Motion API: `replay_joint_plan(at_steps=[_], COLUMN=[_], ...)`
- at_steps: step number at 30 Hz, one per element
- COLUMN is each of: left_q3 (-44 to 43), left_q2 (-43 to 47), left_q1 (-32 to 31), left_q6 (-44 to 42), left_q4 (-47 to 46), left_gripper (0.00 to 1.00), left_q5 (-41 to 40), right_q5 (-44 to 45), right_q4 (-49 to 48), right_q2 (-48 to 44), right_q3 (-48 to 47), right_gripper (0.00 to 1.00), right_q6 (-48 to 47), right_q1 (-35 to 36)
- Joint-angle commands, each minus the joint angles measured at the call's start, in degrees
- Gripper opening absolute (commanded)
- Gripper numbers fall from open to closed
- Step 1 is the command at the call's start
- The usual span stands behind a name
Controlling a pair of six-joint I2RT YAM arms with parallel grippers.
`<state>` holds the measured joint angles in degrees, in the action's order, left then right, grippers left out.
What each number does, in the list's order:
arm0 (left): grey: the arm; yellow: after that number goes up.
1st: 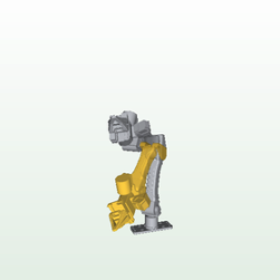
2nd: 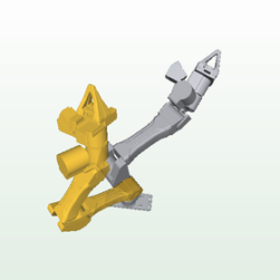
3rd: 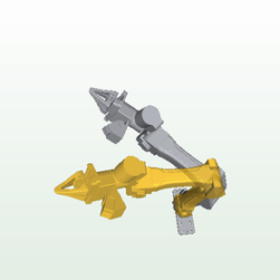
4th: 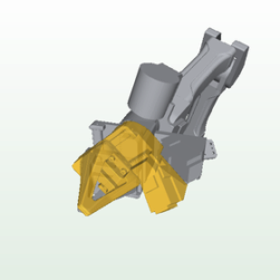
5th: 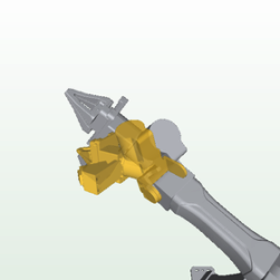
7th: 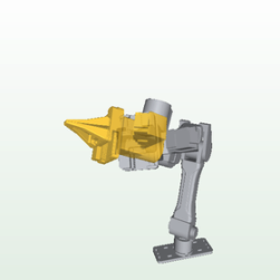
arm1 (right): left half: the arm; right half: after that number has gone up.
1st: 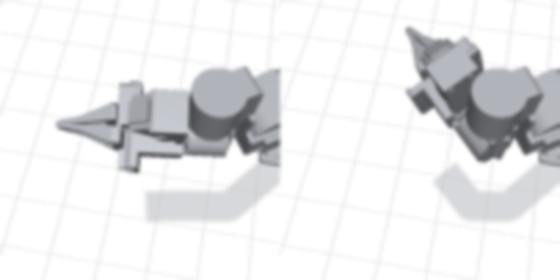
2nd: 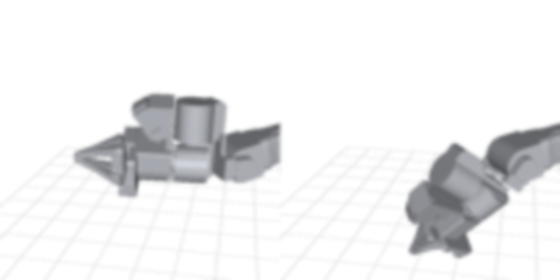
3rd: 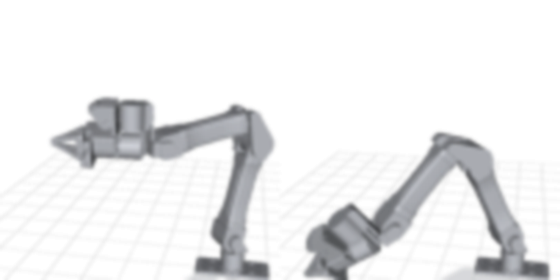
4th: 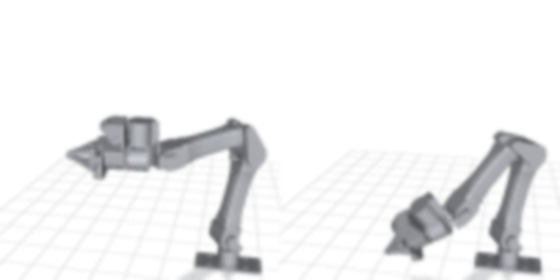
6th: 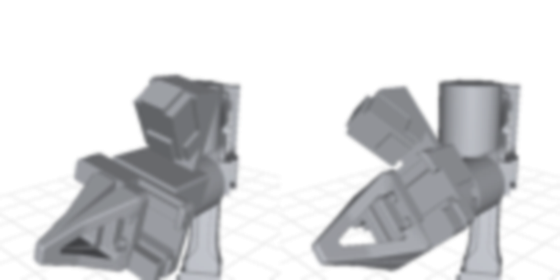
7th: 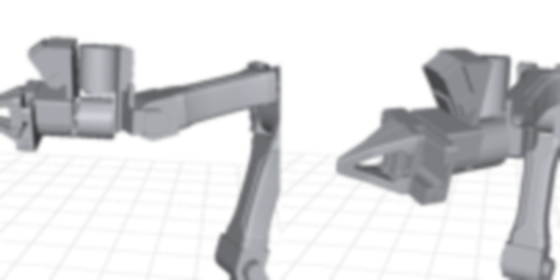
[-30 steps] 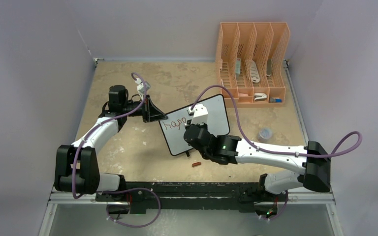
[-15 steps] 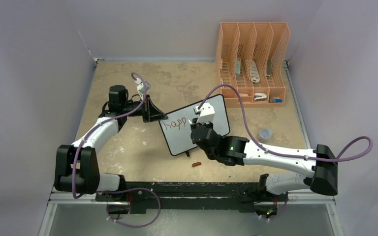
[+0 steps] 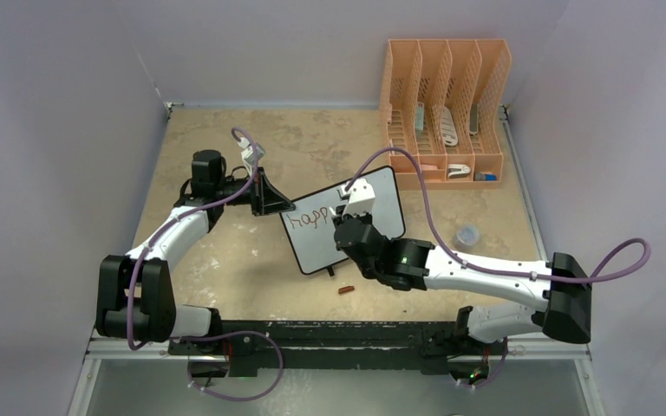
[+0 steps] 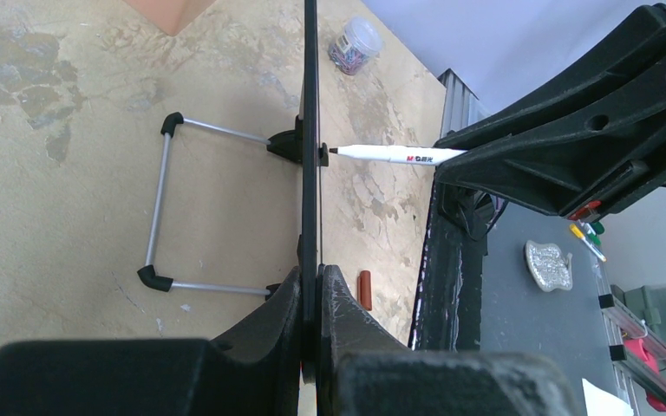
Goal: Write a sentence on the whiteboard
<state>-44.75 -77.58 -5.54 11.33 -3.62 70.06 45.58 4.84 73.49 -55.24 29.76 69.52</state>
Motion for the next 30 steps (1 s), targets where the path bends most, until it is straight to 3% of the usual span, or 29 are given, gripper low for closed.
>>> replay_joint_plan(at_steps=[1,30], left_q3=[-0.5,-0.42], left_q2=[-1.06,-0.82], left_q1=[-1.23,-1.23], left_q6=[-1.66,-1.69], left_q4=[2.04,2.08], left_gripper=[0.0,0.0], left_q5=[0.51,0.35], right_q5=[2.35,0.36], right_q4=[-2.88,-3.2], right_q2=[0.63,2.15], right_q3=[-1.09,-0.92], right_gripper=[0.0,0.0], right_q6=[-1.07,-1.3], right_q1=[-0.56,-1.75])
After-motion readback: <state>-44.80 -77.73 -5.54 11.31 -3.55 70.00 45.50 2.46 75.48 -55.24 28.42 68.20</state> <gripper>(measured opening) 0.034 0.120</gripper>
